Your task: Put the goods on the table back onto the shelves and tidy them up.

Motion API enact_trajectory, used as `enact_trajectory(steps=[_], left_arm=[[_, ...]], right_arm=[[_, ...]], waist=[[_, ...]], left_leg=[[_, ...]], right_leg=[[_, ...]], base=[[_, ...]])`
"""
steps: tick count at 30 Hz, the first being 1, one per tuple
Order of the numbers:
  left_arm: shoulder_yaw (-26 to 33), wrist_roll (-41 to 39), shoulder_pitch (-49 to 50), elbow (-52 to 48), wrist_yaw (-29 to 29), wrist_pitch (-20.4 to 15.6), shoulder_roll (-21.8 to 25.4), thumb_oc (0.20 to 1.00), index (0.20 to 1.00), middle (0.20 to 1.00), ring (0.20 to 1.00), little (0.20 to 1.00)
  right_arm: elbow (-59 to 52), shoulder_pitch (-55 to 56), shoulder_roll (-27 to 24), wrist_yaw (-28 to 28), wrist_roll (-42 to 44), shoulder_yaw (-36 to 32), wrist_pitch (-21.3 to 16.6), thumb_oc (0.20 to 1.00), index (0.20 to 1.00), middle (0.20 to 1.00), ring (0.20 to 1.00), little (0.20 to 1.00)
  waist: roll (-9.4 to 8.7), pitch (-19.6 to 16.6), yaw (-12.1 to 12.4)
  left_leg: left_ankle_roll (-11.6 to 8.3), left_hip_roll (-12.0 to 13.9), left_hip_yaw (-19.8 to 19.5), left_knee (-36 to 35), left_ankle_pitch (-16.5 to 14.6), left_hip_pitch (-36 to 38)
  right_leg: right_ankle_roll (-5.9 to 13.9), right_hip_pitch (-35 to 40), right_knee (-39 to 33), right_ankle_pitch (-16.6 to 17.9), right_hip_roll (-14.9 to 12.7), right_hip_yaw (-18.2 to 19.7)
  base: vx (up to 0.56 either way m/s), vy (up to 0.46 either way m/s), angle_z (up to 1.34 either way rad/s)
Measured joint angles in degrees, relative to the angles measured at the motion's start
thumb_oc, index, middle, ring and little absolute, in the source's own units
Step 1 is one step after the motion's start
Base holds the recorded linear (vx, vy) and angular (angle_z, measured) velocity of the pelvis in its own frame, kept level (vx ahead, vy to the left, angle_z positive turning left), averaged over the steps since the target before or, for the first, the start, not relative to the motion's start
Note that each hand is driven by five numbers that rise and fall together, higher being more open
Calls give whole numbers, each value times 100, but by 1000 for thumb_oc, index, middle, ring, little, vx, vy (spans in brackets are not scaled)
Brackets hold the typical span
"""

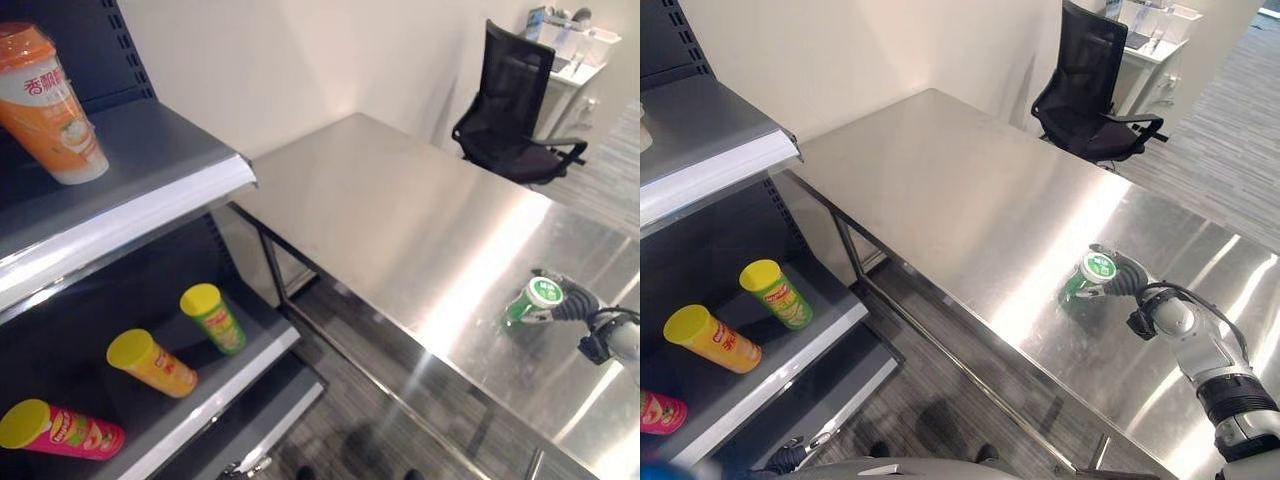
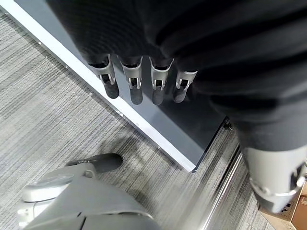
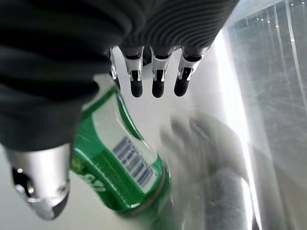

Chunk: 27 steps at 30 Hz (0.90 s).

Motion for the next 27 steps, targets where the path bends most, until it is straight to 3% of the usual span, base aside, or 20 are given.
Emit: enact_trajectory(steps=[7,8,23,27], left_arm=[[0,0,12,-19,2,0,0,1000,1000,1000,1000,1000],[0,0,12,-20,4,0,0,1000,1000,1000,1000,1000],[17,1,31,-19,7,2,0,1000,1000,1000,1000,1000],[110,2,12,-24,23,8,-3,1000,1000,1000,1000,1000]], right_arm=[[-157,6,122,-27,2,-149,-2,1000,1000,1000,1000,1000],[-166,6,163,-30,1,-172,-2,200,200,200,200,200],[-191,6,174,-135,-19,-212,-6,200,200,200,200,200],[-932,281,169,-218,-14,-762,-11,200,200,200,200,200]], waist=[[16,-9,2],[19,-11,2],[18,-21,-3],[56,-25,-44]], left_leg=[[0,1,5,0,0,3],[0,0,8,0,0,3],[1,1,7,0,1,4],[2,5,22,1,3,26]], right_leg=[[0,-1,0,0,0,6],[0,-1,0,0,0,6],[0,1,0,0,1,6],[3,-7,-3,-3,4,22]], base=[[0,0,0],[0,0,0],[0,0,0],[7,-32,-1]])
